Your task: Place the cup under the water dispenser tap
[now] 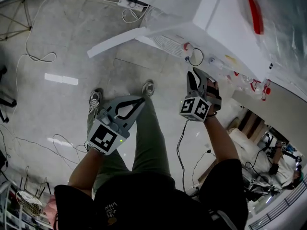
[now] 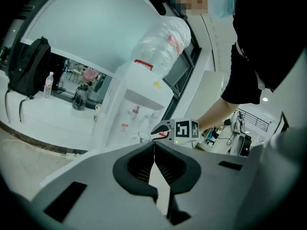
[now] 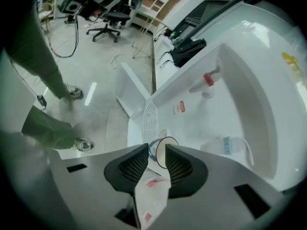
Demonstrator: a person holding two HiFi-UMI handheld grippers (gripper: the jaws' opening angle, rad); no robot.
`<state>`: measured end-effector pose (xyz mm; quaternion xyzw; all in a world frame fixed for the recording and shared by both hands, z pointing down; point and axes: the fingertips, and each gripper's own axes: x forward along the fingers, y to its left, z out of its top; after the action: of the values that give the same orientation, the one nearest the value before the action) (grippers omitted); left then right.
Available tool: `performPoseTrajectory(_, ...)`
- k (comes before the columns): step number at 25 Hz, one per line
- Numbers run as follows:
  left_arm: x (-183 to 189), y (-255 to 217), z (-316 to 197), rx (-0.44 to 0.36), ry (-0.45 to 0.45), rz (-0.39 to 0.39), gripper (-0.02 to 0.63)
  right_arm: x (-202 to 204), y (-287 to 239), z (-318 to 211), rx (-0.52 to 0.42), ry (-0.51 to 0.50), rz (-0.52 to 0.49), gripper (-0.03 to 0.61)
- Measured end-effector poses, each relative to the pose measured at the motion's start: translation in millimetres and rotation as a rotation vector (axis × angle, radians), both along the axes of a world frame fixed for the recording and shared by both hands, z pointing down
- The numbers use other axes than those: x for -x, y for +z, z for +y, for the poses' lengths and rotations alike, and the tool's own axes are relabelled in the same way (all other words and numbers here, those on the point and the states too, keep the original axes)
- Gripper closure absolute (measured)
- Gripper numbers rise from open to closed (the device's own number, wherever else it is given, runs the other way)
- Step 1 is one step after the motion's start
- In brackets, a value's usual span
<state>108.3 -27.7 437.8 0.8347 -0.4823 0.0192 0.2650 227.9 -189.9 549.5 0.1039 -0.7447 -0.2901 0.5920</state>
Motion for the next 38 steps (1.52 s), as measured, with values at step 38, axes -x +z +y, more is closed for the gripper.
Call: performPoseTrajectory(38, -48, -251, 70, -0.234, 0.466, -0.1, 0.594, -12, -347, 169, -0.055, 0.833, -1.031, 0.531)
